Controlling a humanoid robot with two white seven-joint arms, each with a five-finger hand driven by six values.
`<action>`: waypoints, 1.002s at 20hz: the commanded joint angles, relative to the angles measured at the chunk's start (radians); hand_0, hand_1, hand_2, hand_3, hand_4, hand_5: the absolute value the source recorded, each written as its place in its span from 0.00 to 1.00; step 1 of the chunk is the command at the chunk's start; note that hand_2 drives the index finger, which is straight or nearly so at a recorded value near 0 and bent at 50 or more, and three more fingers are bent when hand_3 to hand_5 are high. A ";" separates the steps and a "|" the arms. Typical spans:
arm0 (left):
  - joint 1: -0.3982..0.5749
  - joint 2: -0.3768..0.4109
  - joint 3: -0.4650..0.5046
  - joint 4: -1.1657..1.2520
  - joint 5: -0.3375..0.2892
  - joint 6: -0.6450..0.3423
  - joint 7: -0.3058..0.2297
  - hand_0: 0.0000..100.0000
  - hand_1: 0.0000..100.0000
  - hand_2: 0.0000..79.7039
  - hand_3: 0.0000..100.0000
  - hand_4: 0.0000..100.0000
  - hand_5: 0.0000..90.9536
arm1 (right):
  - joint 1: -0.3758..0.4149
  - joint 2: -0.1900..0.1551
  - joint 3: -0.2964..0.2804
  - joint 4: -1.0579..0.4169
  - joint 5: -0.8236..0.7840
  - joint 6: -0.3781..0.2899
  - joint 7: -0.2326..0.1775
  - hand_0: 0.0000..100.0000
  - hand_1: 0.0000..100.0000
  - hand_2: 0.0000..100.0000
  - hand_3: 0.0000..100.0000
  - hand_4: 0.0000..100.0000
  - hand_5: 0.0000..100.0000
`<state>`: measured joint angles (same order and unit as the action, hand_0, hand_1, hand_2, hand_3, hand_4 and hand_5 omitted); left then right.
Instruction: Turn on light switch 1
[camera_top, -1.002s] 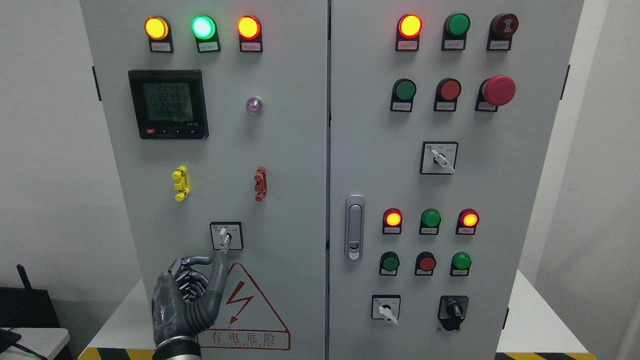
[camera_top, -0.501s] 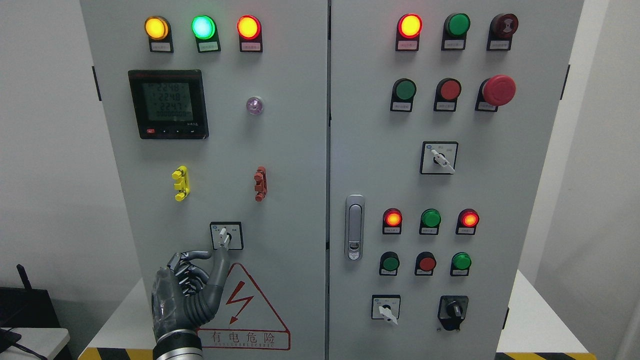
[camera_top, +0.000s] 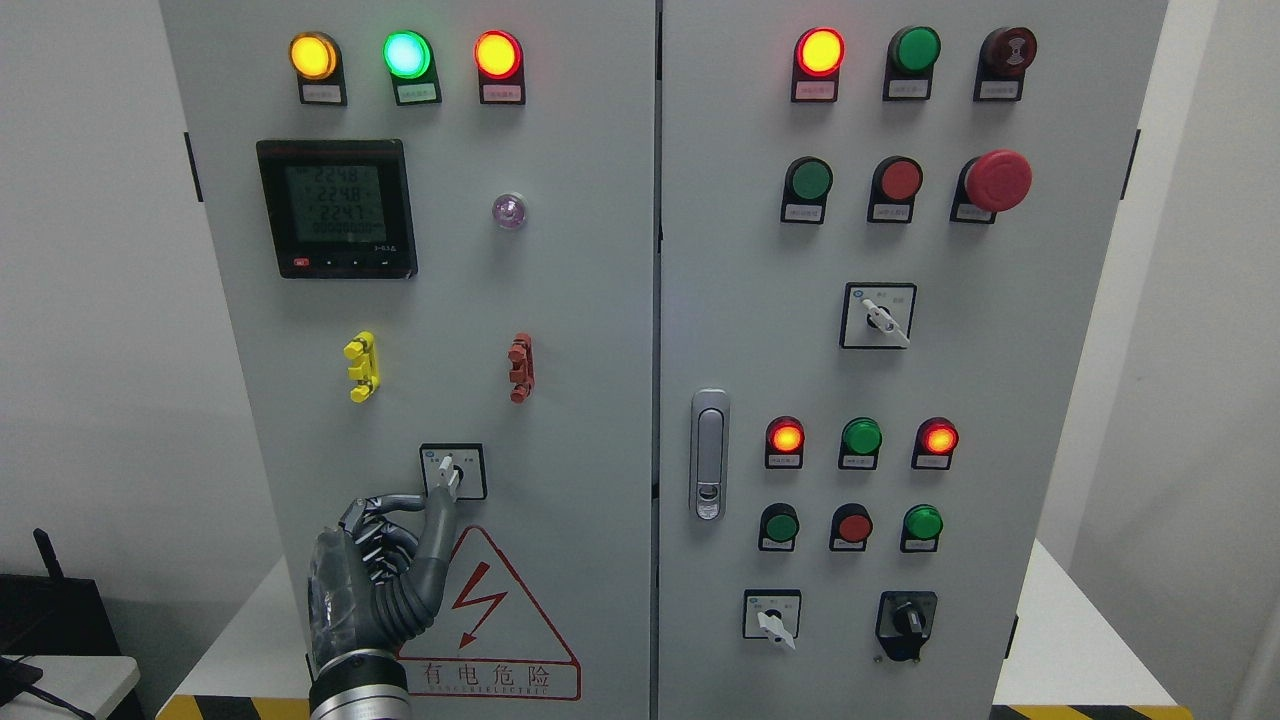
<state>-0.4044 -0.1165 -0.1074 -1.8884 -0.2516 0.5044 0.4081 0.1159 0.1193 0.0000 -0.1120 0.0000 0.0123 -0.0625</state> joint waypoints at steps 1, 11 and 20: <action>-0.007 0.000 -0.015 0.000 0.002 0.014 -0.003 0.27 0.48 0.60 0.89 0.95 0.98 | 0.001 0.000 0.017 0.000 -0.025 0.000 0.000 0.12 0.39 0.00 0.00 0.00 0.00; -0.021 -0.003 -0.015 0.002 0.002 0.039 -0.003 0.16 0.49 0.59 0.88 0.95 0.98 | -0.001 0.000 0.017 0.000 -0.025 0.001 0.000 0.12 0.39 0.00 0.00 0.00 0.00; -0.045 -0.003 -0.015 0.002 0.003 0.088 0.000 0.14 0.48 0.60 0.88 0.95 0.98 | 0.001 0.000 0.017 0.000 -0.025 0.001 0.000 0.12 0.39 0.00 0.00 0.00 0.00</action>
<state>-0.4368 -0.1189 -0.1201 -1.8873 -0.2492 0.5877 0.4020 0.1161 0.1193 0.0000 -0.1120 0.0000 0.0123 -0.0625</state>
